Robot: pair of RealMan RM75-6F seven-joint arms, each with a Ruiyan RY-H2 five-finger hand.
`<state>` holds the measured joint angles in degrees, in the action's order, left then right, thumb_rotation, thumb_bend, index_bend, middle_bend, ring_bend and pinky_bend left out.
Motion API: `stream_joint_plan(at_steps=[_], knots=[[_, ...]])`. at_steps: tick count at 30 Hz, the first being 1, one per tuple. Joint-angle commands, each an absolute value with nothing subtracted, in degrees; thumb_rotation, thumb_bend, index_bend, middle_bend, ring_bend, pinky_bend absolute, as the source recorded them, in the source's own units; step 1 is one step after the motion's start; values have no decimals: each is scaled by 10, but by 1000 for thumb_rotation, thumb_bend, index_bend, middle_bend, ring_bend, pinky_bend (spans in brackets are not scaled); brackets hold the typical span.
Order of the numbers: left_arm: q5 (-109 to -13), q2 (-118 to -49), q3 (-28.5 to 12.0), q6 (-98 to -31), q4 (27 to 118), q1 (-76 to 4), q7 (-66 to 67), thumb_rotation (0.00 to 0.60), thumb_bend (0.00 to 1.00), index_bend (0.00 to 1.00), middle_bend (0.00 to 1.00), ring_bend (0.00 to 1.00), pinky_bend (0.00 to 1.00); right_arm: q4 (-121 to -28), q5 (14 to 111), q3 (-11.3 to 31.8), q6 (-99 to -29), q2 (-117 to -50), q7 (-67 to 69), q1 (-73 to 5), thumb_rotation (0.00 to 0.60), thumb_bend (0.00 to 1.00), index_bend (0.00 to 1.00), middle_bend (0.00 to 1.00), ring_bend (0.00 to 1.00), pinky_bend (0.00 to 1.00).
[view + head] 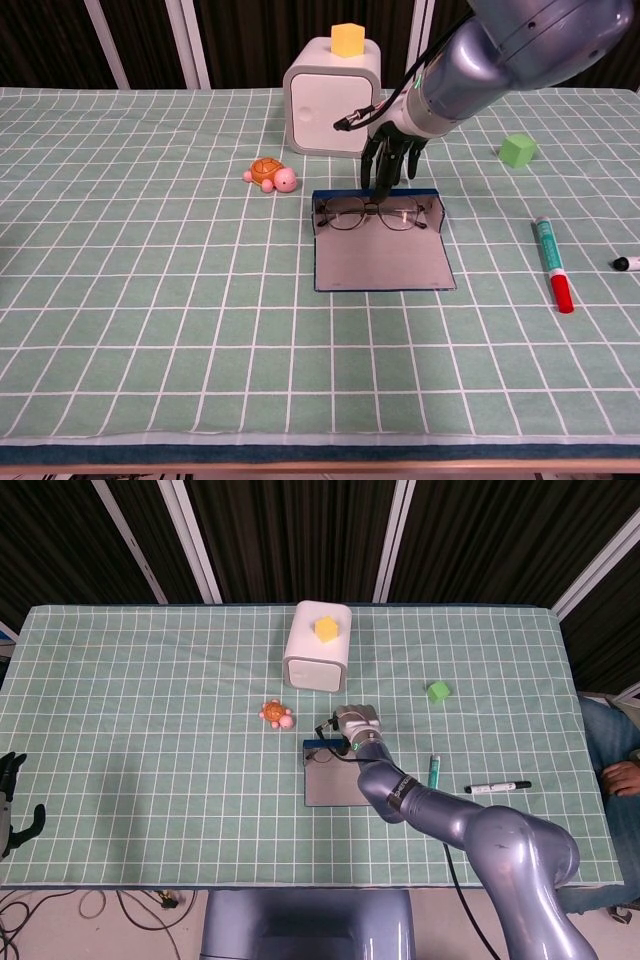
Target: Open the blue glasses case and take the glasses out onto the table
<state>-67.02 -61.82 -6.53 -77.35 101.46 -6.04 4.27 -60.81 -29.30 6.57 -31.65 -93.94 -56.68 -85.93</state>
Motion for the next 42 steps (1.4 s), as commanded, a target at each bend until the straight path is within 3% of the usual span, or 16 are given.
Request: stream_joint_plan(at_steps=[1,42], knots=[[-669,-618,-65,-773,1015,-60,43,600,463,29,0,0,0,-607,-294,68,-316,-940,-569,-858,600,396,356,315,253,214],[-659,-616,-65,-770,1019,-63,45,600,464,29,0,0,0,-617,-297,73,-309,-930,-577,-849,600,428,427,369,302,214]])
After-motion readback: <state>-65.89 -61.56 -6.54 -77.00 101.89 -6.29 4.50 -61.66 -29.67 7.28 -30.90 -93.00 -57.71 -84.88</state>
